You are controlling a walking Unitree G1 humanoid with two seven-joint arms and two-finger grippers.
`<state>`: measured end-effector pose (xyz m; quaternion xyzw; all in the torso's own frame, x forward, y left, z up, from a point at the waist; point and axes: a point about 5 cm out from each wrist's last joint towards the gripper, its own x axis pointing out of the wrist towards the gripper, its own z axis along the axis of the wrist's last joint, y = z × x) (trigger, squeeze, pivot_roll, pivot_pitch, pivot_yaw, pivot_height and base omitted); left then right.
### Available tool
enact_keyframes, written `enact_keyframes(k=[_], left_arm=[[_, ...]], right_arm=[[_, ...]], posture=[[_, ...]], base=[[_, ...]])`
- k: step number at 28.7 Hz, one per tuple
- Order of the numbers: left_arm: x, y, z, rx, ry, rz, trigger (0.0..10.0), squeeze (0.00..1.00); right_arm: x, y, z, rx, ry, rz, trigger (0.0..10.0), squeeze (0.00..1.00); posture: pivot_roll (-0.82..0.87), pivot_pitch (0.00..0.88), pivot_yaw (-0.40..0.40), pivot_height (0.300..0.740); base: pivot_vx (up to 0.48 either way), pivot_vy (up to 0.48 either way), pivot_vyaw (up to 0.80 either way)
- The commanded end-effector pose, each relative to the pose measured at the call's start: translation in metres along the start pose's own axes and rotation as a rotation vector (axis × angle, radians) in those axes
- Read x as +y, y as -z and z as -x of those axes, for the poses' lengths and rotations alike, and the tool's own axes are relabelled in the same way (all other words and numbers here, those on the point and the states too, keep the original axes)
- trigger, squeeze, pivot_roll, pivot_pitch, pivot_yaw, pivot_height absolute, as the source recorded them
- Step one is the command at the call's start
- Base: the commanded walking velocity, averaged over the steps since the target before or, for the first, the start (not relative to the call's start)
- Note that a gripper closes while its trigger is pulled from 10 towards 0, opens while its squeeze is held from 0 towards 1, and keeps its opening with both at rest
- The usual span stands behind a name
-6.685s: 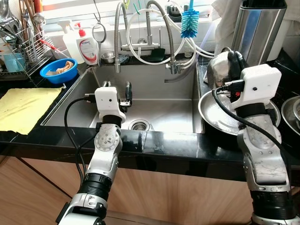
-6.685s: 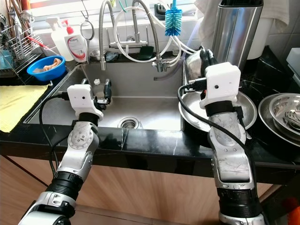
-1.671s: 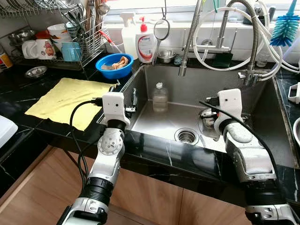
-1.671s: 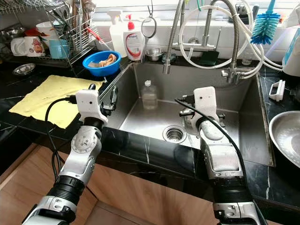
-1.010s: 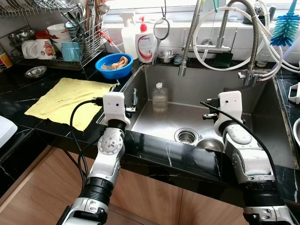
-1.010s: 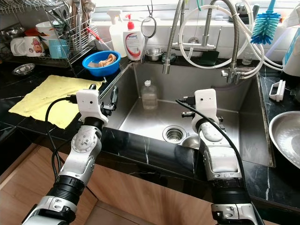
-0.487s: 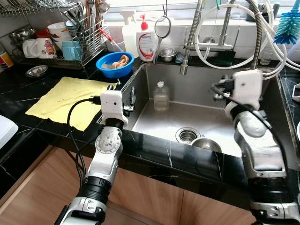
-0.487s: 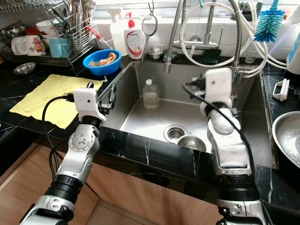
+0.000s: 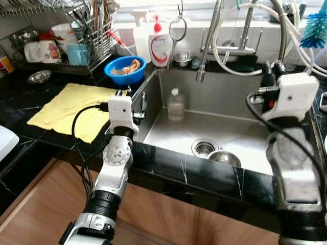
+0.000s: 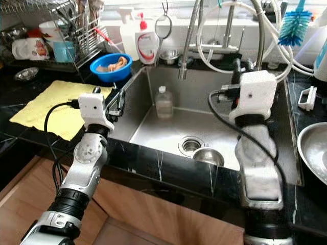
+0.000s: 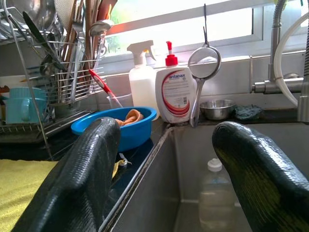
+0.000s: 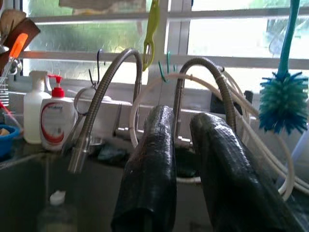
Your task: Kitchen organization
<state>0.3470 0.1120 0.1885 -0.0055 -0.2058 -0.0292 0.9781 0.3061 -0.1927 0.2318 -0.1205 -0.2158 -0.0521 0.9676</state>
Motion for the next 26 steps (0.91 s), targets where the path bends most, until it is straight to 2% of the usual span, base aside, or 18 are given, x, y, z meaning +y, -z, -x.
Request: enact_keyframes(k=[1, 4, 10, 22, 26], left_arm=[[0.004, -0.002, -0.003, -0.008, -0.022, 0.005, 10.0, 0.00], [0.004, -0.001, -0.003, -0.008, -0.024, 0.007, 10.0, 0.00], [0.004, -0.001, -0.001, -0.013, -0.031, 0.007, 10.0, 0.00], [-0.001, -0.005, -0.006, -0.036, -0.020, 0.003, 10.0, 0.00], [0.004, -0.006, -0.009, -0.044, -0.027, -0.021, 10.0, 0.00]], right_arm=[[0.000, -0.013, -0.002, -0.060, -0.001, -0.026, 10.0, 0.00], [0.001, -0.013, -0.002, -0.061, -0.006, -0.028, 10.0, 0.00], [0.016, -0.012, 0.004, -0.087, -0.052, 0.019, 10.0, 0.00], [0.027, -0.017, 0.000, -0.115, -0.085, -0.002, 10.0, 0.00], [0.032, -0.015, 0.000, -0.112, -0.102, -0.011, 10.0, 0.00]], posture=[[-0.29, 0.000, 0.129, 0.740], [-0.30, 0.000, 0.130, 0.740], [-0.29, 0.000, 0.123, 0.740], [-0.29, 0.000, 0.125, 0.740], [-0.28, 0.000, 0.121, 0.740]], base=[[0.000, 0.000, -0.80], [0.000, 0.000, -0.80], [0.000, 0.000, -0.80], [0.000, 0.000, -0.80], [0.000, -0.298, -0.80]])
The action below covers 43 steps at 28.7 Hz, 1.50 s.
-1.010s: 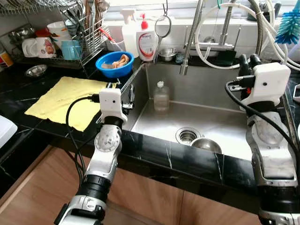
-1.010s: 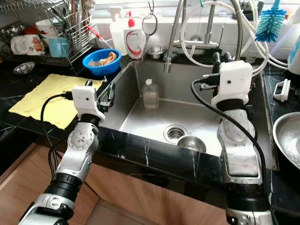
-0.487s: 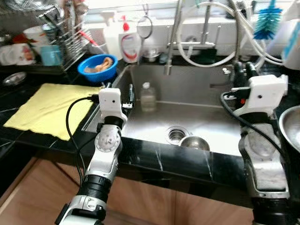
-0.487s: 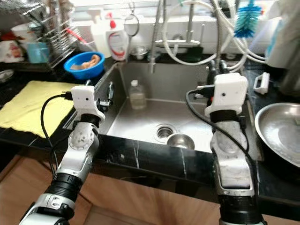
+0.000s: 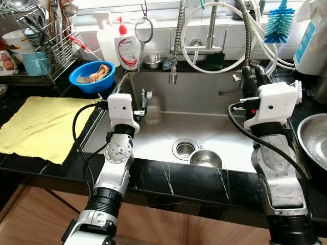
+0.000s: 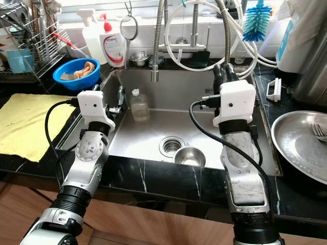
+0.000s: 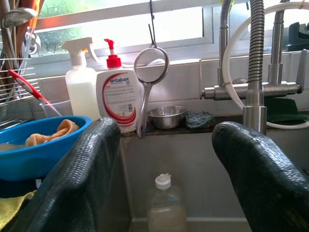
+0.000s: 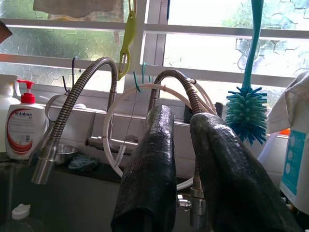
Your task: Kitchen organization
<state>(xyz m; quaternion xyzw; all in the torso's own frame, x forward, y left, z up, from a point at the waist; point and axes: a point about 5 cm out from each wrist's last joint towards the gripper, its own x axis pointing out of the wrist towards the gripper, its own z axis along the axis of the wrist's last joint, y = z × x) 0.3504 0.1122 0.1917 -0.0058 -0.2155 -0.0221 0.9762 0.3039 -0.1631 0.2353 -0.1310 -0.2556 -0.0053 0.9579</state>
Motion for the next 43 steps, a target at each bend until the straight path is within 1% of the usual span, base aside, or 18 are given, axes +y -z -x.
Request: enact_keyframes(k=[1, 6, 9, 13, 26, 28, 29, 39, 42, 43], left_arm=[[0.005, -0.005, -0.006, -0.027, -0.016, -0.018, 10.0, 0.00], [0.008, -0.006, -0.006, -0.034, -0.028, -0.008, 10.0, 0.00], [0.003, -0.006, -0.005, -0.035, -0.019, -0.004, 10.0, 0.00], [0.001, -0.006, -0.005, -0.038, -0.017, 0.004, 10.0, 0.00], [0.002, -0.005, -0.006, -0.036, -0.026, 0.006, 10.0, 0.00], [0.002, -0.005, -0.006, -0.036, -0.025, 0.006, 10.0, 0.00], [0.002, -0.005, -0.006, -0.034, -0.024, 0.007, 10.0, 0.00], [0.002, -0.005, -0.007, -0.034, -0.024, 0.006, 10.0, 0.00], [0.002, -0.005, -0.007, -0.034, -0.025, 0.003, 10.0, 0.00], [0.003, -0.005, -0.007, -0.033, -0.023, -0.007, 10.0, 0.00]], right_arm=[[0.005, -0.003, -0.002, -0.018, -0.020, -0.009, 10.0, 0.00], [0.007, -0.004, -0.003, -0.020, -0.025, -0.015, 10.0, 0.00], [0.011, -0.005, -0.007, -0.025, -0.039, -0.019, 10.0, 0.00], [0.013, -0.006, -0.009, -0.027, -0.043, -0.022, 10.0, 0.00], [0.015, -0.015, -0.015, -0.040, -0.039, -0.051, 10.0, 0.00], [0.013, -0.014, -0.016, -0.024, -0.027, -0.051, 10.0, 0.00], [0.013, -0.014, -0.016, -0.019, -0.029, -0.078, 10.0, 0.00], [0.014, -0.011, -0.017, 0.015, -0.047, -0.105, 10.0, 0.00], [0.014, -0.011, -0.016, 0.016, -0.048, -0.098, 10.0, 0.00], [0.015, -0.012, -0.016, 0.003, -0.054, -0.081, 10.0, 0.00]], posture=[[-0.28, 0.000, 0.121, 0.740], [-0.28, 0.000, 0.119, 0.740], [-0.28, 0.000, 0.115, 0.740], [-0.27, 0.000, 0.112, 0.740], [-0.28, 0.000, 0.114, 0.740], [-0.28, 0.000, 0.115, 0.740], [-0.28, 0.000, 0.115, 0.740], [-0.28, 0.000, 0.118, 0.740], [-0.28, 0.000, 0.117, 0.740], [-0.28, 0.000, 0.117, 0.740]], base=[[0.000, -0.319, -0.80], [0.000, 0.000, -0.80], [0.000, 0.000, -0.80], [0.000, 0.000, -0.80], [0.000, 0.000, -0.80], [0.000, 0.000, 0.00], [0.000, 0.000, 0.00], [0.000, 0.000, 0.00], [0.000, 0.000, 0.00], [0.000, 0.000, 0.45]])
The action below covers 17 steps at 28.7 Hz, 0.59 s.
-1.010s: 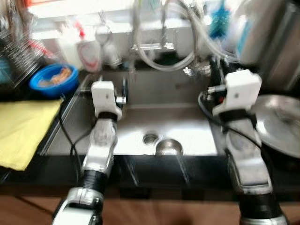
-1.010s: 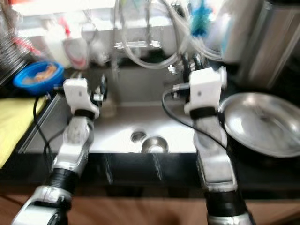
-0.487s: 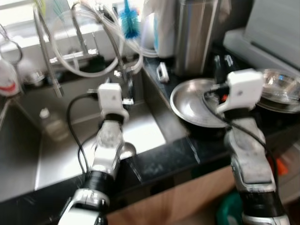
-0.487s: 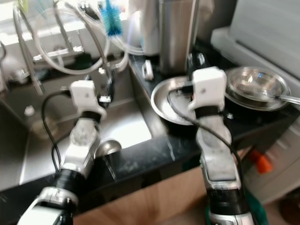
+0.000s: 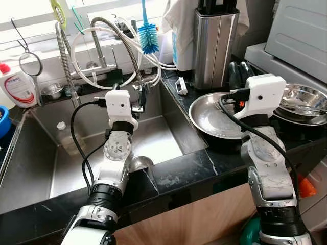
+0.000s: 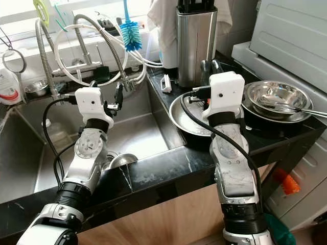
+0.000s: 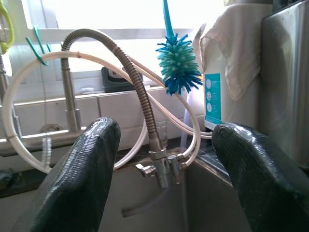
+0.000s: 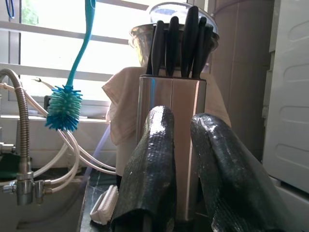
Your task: Kitchen organization
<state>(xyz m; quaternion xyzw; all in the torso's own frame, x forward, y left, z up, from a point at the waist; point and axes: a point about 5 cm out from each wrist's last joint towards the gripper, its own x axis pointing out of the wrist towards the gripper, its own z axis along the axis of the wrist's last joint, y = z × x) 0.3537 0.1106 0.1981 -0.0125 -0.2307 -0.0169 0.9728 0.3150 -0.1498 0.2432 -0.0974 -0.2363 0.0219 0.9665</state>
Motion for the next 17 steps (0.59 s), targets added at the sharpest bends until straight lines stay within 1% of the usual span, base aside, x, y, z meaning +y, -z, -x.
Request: enact_keyframes(k=[1, 4, 6, 8, 9, 11, 14, 17], left_arm=[[0.004, -0.001, -0.001, -0.003, -0.009, -0.021, 10.0, 0.00], [0.005, -0.001, -0.001, -0.003, -0.009, -0.030, 10.0, 0.00], [0.005, 0.000, 0.000, 0.003, -0.010, -0.031, 10.0, 0.00], [0.005, 0.000, 0.000, 0.003, -0.007, -0.033, 10.0, 0.00], [0.003, 0.000, 0.000, 0.001, -0.004, -0.030, 10.0, 0.00], [0.003, 0.000, 0.000, 0.000, -0.003, -0.029, 10.0, 0.00], [0.002, -0.001, 0.000, -0.003, -0.002, -0.028, 10.0, 0.00], [0.002, -0.001, 0.000, -0.004, -0.001, -0.028, 10.0, 0.00]], right_arm=[[0.005, -0.008, -0.002, -0.034, -0.017, 0.012, 10.0, 0.00], [0.006, -0.008, -0.002, -0.033, -0.022, 0.023, 10.0, 0.00], [0.007, -0.007, -0.001, -0.032, -0.026, 0.009, 10.0, 0.00], [0.008, -0.007, -0.001, -0.028, -0.031, 0.003, 10.0, 0.00], [0.010, -0.005, 0.000, -0.018, -0.035, -0.038, 10.0, 0.00], [0.011, -0.004, 0.001, -0.014, -0.037, -0.062, 10.0, 0.00], [0.015, -0.005, 0.001, -0.023, -0.056, -0.040, 10.0, 0.00], [0.016, -0.006, 0.001, -0.030, -0.058, -0.028, 10.0, 0.00]], posture=[[-0.27, 0.000, 0.115, 0.740], [-0.27, 0.000, 0.115, 0.740], [-0.27, 0.000, 0.118, 0.740], [-0.27, 0.000, 0.120, 0.740], [-0.27, 0.000, 0.119, 0.740], [-0.27, 0.000, 0.119, 0.740], [-0.27, 0.000, 0.119, 0.740], [-0.27, 0.000, 0.120, 0.740]], base=[[0.000, 0.000, 0.79], [0.000, 0.000, 0.80], [0.000, 0.000, 0.80], [0.000, -0.354, 0.80], [0.000, -0.420, 0.00], [0.000, -0.418, 0.00], [0.000, -0.419, 0.00], [0.000, -0.420, 0.56]])
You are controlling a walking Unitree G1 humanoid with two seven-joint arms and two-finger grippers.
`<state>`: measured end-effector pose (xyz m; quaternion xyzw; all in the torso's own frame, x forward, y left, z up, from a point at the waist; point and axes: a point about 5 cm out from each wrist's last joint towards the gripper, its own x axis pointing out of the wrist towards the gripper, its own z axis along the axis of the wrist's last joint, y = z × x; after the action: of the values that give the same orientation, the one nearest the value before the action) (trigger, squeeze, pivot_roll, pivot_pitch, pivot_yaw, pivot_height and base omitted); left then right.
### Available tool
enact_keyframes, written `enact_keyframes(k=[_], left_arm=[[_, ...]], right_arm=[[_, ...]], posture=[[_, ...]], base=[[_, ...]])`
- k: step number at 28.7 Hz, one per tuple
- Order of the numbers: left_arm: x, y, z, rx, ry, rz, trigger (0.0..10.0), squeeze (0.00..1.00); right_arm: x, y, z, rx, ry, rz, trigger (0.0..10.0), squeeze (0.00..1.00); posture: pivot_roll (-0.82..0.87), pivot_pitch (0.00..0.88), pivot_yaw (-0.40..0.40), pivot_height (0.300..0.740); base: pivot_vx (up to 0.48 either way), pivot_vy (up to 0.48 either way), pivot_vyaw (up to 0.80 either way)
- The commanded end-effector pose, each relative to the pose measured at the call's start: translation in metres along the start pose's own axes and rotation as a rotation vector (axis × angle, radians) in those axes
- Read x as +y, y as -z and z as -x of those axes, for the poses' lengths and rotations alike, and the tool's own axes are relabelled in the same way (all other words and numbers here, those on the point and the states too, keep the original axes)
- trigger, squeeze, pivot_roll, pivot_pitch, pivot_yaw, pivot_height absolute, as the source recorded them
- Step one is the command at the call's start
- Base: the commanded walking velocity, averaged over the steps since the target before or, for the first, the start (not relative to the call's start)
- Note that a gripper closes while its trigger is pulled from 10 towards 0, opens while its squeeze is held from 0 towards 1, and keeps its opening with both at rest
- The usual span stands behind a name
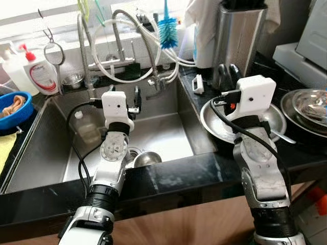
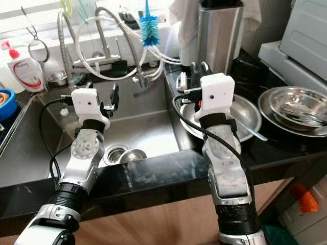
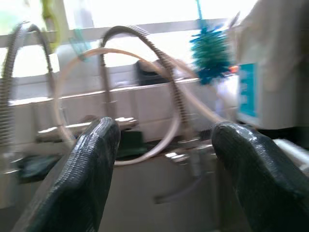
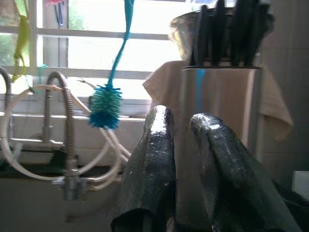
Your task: Kitchen organization
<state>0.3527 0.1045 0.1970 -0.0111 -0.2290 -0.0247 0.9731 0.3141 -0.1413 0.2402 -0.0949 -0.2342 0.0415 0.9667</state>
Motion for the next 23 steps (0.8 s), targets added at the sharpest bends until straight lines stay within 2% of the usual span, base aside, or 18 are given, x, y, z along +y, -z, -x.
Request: enact_keyframes(k=[1, 4, 8, 15, 18, 19, 23], left_arm=[[0.008, -0.001, -0.001, -0.005, -0.014, -0.031, 10.0, 0.00], [0.008, 0.000, 0.000, -0.002, -0.010, -0.033, 10.0, 0.00], [0.008, 0.000, 0.000, -0.001, -0.009, -0.030, 10.0, 0.00], [0.008, 0.000, 0.000, -0.002, -0.008, -0.024, 10.0, 0.00], [0.009, 0.000, -0.001, 0.001, -0.010, -0.024, 10.0, 0.00], [0.009, 0.001, 0.000, 0.005, -0.012, -0.023, 10.0, 0.00], [0.009, 0.001, 0.000, 0.007, -0.013, -0.022, 10.0, 0.00]], right_arm=[[0.007, -0.007, -0.001, -0.041, -0.019, -0.020, 10.0, 0.00], [0.010, -0.007, 0.000, -0.038, -0.017, -0.077, 10.0, 0.00], [0.010, -0.006, 0.001, -0.026, -0.022, -0.082, 10.0, 0.00], [-0.001, -0.004, -0.003, 0.050, 0.041, -0.186, 10.0, 0.00], [-0.007, -0.001, -0.005, 0.151, 0.077, -0.194, 10.0, 0.01], [-0.009, 0.000, -0.006, 0.199, 0.094, -0.224, 10.0, 1.00], [-0.012, -0.004, -0.008, 0.277, 0.121, -0.271, 10.0, 1.00]], posture=[[-0.27, 0.000, 0.120, 0.740], [-0.27, 0.000, 0.121, 0.740], [-0.27, 0.000, 0.123, 0.740], [-0.28, 0.000, 0.123, 0.740], [-0.28, 0.000, 0.123, 0.740], [-0.28, 0.000, 0.123, 0.740], [-0.29, 0.000, 0.127, 0.740]], base=[[0.000, -0.416, 0.80], [0.000, -0.419, 0.27], [0.000, -0.341, 0.00], [0.000, 0.000, 0.00], [0.000, 0.000, 0.00], [0.000, 0.000, 0.00], [0.000, 0.000, 0.00]])
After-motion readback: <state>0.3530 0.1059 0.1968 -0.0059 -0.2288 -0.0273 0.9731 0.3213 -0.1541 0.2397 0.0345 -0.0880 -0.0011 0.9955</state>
